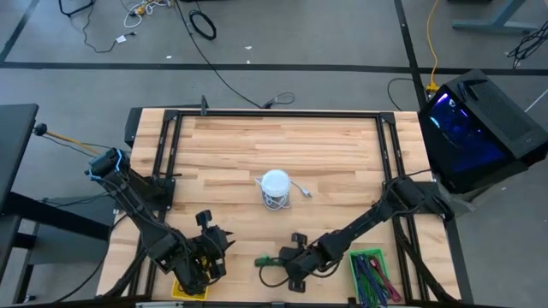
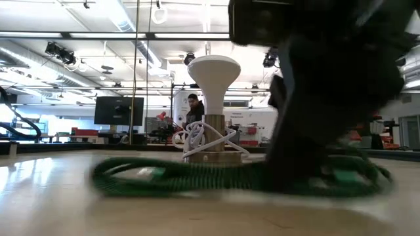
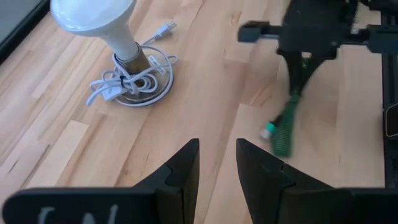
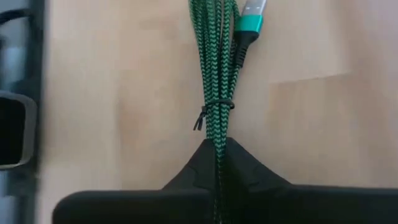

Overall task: Pick & Place USB Port
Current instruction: Put the green charger cable into the green bin

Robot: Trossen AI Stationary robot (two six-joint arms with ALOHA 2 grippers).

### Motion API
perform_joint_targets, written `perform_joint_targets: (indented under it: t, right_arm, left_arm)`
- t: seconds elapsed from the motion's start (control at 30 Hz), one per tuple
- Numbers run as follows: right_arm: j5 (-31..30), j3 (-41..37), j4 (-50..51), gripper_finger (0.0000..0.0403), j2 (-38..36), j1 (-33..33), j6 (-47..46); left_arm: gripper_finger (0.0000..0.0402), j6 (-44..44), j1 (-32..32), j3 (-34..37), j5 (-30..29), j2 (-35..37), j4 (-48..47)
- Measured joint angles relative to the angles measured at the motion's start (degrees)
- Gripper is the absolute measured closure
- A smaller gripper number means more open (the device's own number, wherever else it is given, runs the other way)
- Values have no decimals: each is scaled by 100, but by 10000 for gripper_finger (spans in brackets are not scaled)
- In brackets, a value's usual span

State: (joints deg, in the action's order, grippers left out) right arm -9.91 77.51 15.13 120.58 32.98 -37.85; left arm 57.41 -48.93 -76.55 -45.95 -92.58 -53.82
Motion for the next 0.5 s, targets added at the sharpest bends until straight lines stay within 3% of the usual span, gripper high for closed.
perform_joint_targets:
  t: [0.23, 0.5]
  right_arm:
    - [-821, 9, 1352, 398, -1034, 74, -809]
    - [-1374, 18, 3180, 399, -2027, 745, -3181]
  left_arm:
    - [291, 2, -2, 2, -449, 0, 156]
    - [291, 38, -2, 4, -804, -2, 478]
